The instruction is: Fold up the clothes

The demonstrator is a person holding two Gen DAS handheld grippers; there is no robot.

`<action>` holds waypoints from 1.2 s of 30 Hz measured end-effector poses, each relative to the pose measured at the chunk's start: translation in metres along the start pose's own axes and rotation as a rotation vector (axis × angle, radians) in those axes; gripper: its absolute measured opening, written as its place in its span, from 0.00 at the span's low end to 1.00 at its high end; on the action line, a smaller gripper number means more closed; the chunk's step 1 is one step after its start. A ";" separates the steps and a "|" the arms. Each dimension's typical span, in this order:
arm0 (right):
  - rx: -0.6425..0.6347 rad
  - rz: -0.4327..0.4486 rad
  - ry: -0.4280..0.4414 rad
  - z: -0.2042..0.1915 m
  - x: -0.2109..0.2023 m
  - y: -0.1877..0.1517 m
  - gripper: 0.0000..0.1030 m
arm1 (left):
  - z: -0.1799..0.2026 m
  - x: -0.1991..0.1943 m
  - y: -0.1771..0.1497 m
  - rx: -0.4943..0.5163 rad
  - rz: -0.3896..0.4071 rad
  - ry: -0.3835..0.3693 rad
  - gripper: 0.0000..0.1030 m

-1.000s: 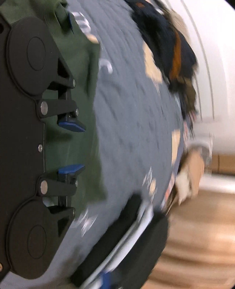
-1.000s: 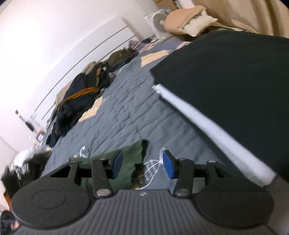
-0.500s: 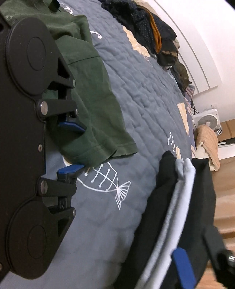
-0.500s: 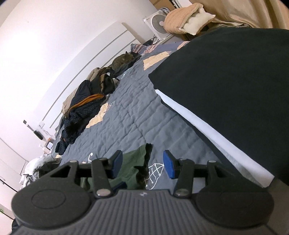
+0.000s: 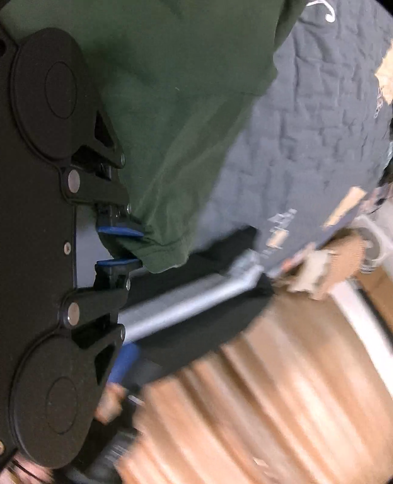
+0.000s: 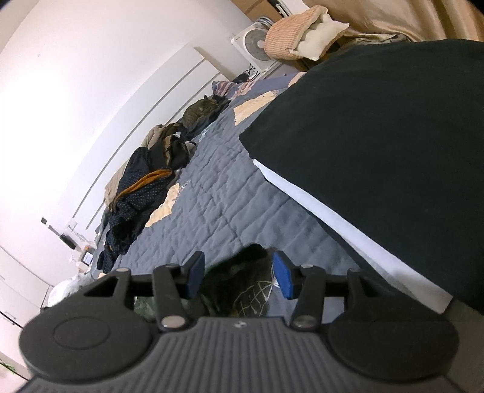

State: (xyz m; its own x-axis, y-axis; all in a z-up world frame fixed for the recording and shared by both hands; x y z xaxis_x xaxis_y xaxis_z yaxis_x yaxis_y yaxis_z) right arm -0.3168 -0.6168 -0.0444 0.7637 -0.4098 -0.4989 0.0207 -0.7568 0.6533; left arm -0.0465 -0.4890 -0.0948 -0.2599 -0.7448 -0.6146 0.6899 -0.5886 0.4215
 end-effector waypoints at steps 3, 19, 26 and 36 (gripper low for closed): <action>0.002 0.002 -0.002 0.000 0.000 0.000 0.48 | 0.006 -0.004 -0.016 0.113 -0.049 0.036 0.48; 0.007 0.004 -0.008 0.000 0.003 -0.001 0.48 | 0.067 0.075 0.061 0.600 -0.024 0.281 0.49; 0.023 0.005 -0.008 0.005 0.004 0.001 0.48 | 0.044 0.123 0.050 0.674 -0.265 0.277 0.32; 0.011 -0.004 0.013 0.002 0.006 0.001 0.48 | 0.045 0.091 0.079 0.539 0.079 0.209 0.05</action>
State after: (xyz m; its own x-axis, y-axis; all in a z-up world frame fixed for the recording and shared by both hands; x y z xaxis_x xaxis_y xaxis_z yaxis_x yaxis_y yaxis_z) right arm -0.3135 -0.6204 -0.0477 0.7719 -0.4005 -0.4938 0.0163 -0.7639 0.6451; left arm -0.0462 -0.6173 -0.0874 -0.0453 -0.7473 -0.6630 0.2464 -0.6515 0.7175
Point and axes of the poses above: each gripper's, at about its wrist camera, not at the fingertips, and x roughly the way its jaws point, z to its right, y to its top, the point moved 1 cm from there along x, roughly the way its jaws point, and after that the axes turned 8 degrees about -x, right-handed, at the moved point
